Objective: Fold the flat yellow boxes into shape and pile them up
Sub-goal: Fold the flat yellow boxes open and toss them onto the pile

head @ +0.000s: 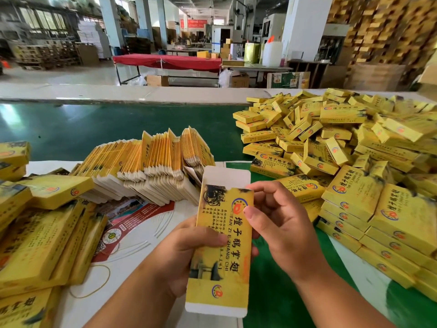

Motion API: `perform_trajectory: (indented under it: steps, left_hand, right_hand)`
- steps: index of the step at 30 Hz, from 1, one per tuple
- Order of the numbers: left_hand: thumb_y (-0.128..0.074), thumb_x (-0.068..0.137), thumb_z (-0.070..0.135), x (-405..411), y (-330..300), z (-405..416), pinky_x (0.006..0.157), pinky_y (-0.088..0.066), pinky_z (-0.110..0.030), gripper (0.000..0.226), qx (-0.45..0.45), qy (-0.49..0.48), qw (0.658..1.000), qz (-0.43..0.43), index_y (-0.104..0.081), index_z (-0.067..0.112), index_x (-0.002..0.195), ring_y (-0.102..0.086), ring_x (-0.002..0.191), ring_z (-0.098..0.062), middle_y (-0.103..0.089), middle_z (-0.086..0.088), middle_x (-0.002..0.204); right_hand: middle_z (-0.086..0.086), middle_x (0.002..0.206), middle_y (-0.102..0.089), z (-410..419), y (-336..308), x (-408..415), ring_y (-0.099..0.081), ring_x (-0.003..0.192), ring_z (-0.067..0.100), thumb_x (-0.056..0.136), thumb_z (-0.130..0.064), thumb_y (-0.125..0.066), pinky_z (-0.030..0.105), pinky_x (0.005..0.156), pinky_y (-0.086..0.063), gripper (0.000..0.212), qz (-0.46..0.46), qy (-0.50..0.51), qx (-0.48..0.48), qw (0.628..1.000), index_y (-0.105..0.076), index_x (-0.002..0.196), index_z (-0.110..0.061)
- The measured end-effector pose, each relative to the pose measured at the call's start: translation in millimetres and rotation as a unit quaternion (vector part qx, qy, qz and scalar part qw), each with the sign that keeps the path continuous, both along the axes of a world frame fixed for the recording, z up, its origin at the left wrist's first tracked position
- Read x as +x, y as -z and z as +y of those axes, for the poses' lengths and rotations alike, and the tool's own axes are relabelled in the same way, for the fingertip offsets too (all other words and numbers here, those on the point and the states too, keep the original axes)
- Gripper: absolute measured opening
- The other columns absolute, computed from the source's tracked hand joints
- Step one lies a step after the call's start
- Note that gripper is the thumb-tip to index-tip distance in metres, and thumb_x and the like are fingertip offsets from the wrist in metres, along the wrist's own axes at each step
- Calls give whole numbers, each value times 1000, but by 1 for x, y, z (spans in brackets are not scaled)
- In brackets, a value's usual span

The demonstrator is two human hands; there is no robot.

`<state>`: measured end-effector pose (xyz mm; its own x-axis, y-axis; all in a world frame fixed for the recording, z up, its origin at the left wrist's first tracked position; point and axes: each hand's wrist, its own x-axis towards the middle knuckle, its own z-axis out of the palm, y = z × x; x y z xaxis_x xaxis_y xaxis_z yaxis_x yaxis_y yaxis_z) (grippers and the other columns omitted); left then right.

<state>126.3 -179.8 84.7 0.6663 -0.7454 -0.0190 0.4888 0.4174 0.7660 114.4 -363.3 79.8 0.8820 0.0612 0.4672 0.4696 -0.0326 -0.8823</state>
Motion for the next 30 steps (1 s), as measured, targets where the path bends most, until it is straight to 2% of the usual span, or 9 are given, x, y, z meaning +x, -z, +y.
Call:
perform_trajectory:
  steps: [2, 5, 8, 11, 13, 15, 20, 27, 30]
  left_hand:
    - [-75, 65, 1, -1, 1, -2, 76, -57, -46, 47, -5, 4, 1000, -13, -66, -5, 111, -70, 89, -38, -67, -28, 102]
    - [-63, 74, -1, -2, 5, -7, 81, -56, -45, 42, -16, 21, 999, -25, -62, -4, 116, -69, 92, -37, -66, -26, 107]
    - [-68, 75, 5, -4, 4, -10, 80, -57, -45, 42, -6, 30, 999, -38, -63, 1, 116, -69, 94, -39, -68, -26, 107]
    - [-72, 74, 10, -3, 4, -13, 65, -59, -39, 49, 103, -99, 985, -99, -55, 11, 120, -71, 84, -37, -70, -23, 101]
    - [-71, 76, 11, 0, 5, -14, 61, -59, -39, 52, 129, -220, 954, -160, -48, 23, 122, -72, 81, -39, -71, -21, 102]
    - [-71, 76, 12, 0, 3, -14, 64, -59, -42, 50, 104, -259, 943, -180, -50, 28, 118, -71, 84, -42, -70, -22, 107]
    - [-75, 72, 13, 2, 1, -11, 67, -59, -44, 41, 107, -233, 946, -200, -60, 27, 108, -71, 88, -42, -70, -22, 105]
    - [-71, 79, 9, -2, 4, -14, 69, -60, -34, 21, 150, -172, 932, -283, -62, 20, 95, -73, 90, -34, -73, -16, 100]
    - [-66, 85, 11, 0, 4, -13, 70, -61, -43, 5, 173, -180, 926, -283, -64, 12, 90, -72, 89, -35, -73, -19, 95]
  right_hand:
    - [5, 81, -66, -2, -2, 0, -62, 63, 14, 84, -35, -67, 22, 52, -50, 17, -6, -22, 12, 1000, -63, 98, -27]
    - [6, 64, -60, -3, -1, -1, -57, 46, 19, 90, -30, -62, 22, 41, -45, 11, -48, -6, 9, 999, -59, 85, -20]
    - [-6, 57, -55, -1, -1, -1, -52, 44, 12, 92, -28, -60, 18, 44, -41, 20, -77, 31, 2, 997, -57, 74, -20]
    - [-10, 54, -49, -2, 0, 3, -42, 50, 5, 91, -25, -62, 17, 51, -38, 31, -69, 65, 14, 995, -55, 63, -13]
    - [7, 54, -53, -5, 1, 7, -44, 51, 19, 90, -22, -65, 24, 52, -41, 34, -34, 65, 26, 997, -54, 62, -7]
    - [17, 58, -58, -7, 1, 9, -50, 52, 27, 89, -25, -65, 29, 53, -45, 34, -3, 58, 31, 998, -57, 61, -7]
    - [1, 54, -61, -6, 1, 10, -53, 52, 17, 85, -37, -64, 26, 52, -46, 33, 15, 38, 38, 998, -58, 55, -24]
    - [4, 51, -58, -7, 2, 9, -51, 48, 19, 80, -37, -69, 29, 48, -43, 34, 40, 41, 65, 996, -55, 53, -23]
    - [1, 50, -57, -7, 4, 10, -50, 45, 13, 79, -37, -70, 25, 47, -42, 36, 46, 30, 62, 997, -54, 53, -18]
